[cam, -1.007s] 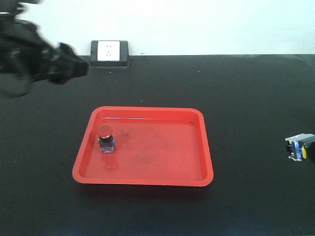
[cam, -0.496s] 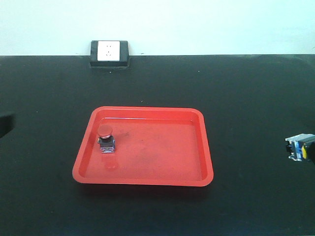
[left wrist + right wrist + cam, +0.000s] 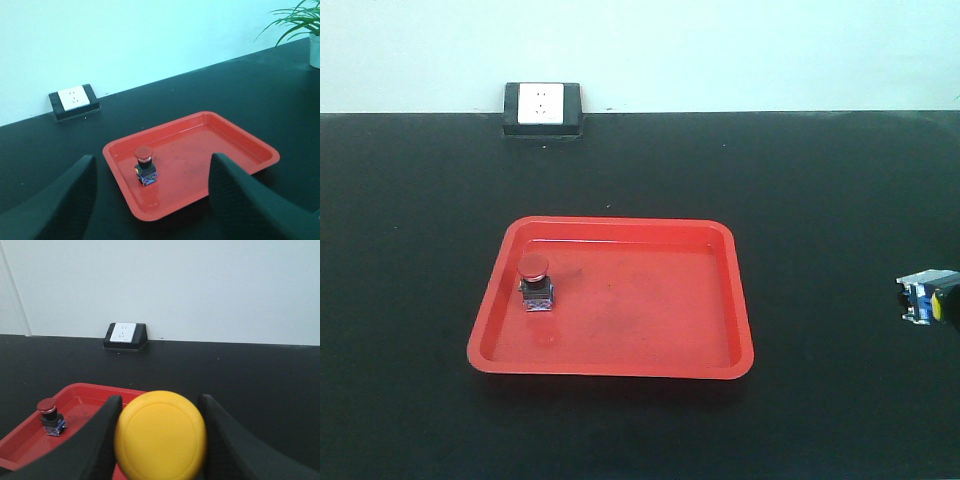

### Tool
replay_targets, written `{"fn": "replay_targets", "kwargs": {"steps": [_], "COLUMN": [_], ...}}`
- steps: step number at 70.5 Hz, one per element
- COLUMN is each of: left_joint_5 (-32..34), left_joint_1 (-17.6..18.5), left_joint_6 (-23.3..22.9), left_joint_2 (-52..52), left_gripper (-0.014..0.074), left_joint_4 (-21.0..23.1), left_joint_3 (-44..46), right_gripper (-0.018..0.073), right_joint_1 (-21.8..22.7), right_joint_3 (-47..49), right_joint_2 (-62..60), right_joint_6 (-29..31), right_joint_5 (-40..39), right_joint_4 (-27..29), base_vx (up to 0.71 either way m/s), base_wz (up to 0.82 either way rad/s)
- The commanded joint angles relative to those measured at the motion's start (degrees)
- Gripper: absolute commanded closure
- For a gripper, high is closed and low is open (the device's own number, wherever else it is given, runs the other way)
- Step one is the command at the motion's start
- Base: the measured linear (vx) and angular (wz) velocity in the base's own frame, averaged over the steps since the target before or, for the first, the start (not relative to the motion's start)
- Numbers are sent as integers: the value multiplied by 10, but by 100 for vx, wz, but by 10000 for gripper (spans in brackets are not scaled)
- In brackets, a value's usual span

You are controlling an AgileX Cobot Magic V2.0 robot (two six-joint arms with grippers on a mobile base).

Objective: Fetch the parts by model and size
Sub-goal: 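Move the right gripper with the yellow button toward the tray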

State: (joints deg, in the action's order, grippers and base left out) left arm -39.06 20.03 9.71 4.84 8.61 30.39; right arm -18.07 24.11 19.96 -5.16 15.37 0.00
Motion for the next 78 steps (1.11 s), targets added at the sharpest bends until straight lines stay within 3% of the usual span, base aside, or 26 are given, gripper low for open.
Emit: {"fn": "replay_targets", "kwargs": {"steps": [1,31,46,60,78], "left_joint_5": [44,35,35,35,35], "left_joint_1": [3,3,3,3,3], "left_joint_6": [-3,-2,-2,-2,-2], "left_joint_2": [-7,-6,-6,-6,-6], "left_gripper": [132,132,132,132,132], "left_joint_4": [9,7,7,7,7], "left_joint_3": [-11,-44,-44,-44,-44], "right_gripper": [566,558,553,552,552], "right_joint_1": [2,2,-15,-80,-96], "right_joint_3": [18,44,113,202,312], "right_joint_2": [5,59,190,346,528], "right_joint_6": [3,40,45,82,10], "right_joint_5": [-56,-51,-51,-37,-11], "right_joint_4": [3,6,5,5,6], "base_vx": [0,0,0,0,0], "base_wz": [0,0,0,0,0]}}
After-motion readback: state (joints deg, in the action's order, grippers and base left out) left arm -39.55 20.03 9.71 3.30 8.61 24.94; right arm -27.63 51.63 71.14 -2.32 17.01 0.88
